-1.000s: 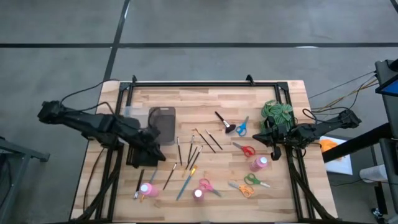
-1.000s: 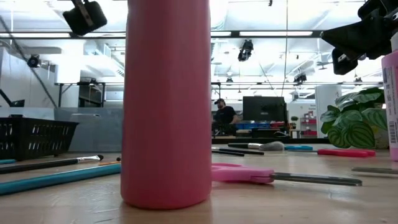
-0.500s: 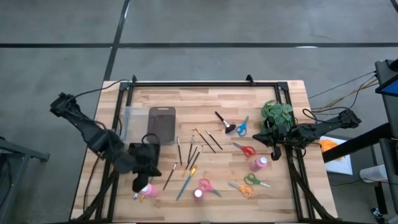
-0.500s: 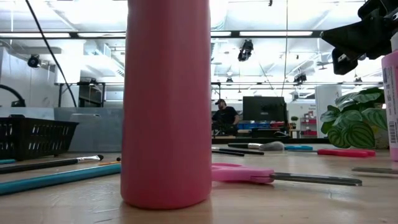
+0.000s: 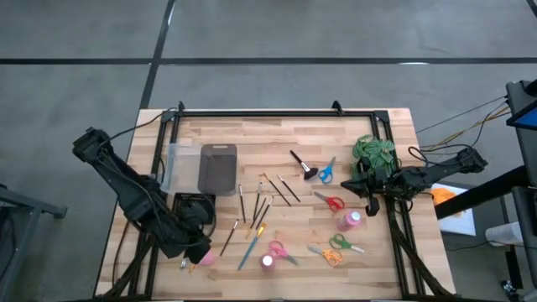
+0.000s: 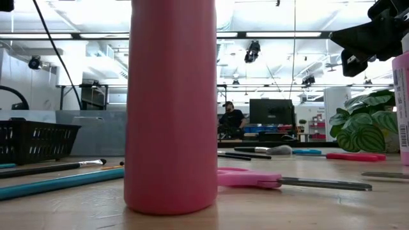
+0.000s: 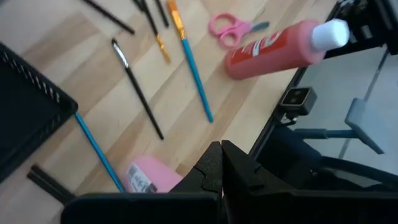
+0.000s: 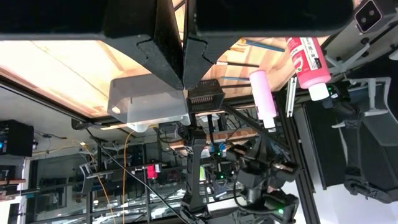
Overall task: Pick & Place Paint Supplies
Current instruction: Put the left light pink bottle into the white bin
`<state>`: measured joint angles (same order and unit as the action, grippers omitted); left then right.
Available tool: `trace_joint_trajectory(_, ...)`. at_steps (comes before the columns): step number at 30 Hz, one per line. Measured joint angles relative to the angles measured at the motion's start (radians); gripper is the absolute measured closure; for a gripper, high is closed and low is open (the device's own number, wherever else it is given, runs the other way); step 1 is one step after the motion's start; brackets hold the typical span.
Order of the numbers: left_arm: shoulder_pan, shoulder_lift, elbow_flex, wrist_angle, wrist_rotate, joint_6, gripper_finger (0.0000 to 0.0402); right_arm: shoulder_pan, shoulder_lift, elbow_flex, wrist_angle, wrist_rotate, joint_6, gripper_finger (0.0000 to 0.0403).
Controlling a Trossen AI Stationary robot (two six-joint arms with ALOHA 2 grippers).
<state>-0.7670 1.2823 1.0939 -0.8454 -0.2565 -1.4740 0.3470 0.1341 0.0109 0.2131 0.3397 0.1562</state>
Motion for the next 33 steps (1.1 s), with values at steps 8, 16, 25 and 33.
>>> trace_joint_trajectory(8,0.000,-0.011,0.002,-0.049,0.005,-0.033,0.0402,0.000,0.000,0.000,0.000,0.000,0.000,0.0394)
trace_joint_trajectory(16,0.003,-0.017,0.002,-0.084,0.003,-0.114,0.0402,0.000,0.000,0.000,0.000,0.000,0.000,0.0394)
trace_joint_trajectory(25,0.002,-0.017,0.006,-0.140,0.021,-0.281,0.0368,0.000,0.000,0.000,0.000,0.000,0.000,0.0394)
trace_joint_trajectory(33,-0.001,-0.015,-0.002,-0.120,0.043,-0.337,0.0231,0.000,0.000,0.000,0.000,0.000,0.000,0.0394)
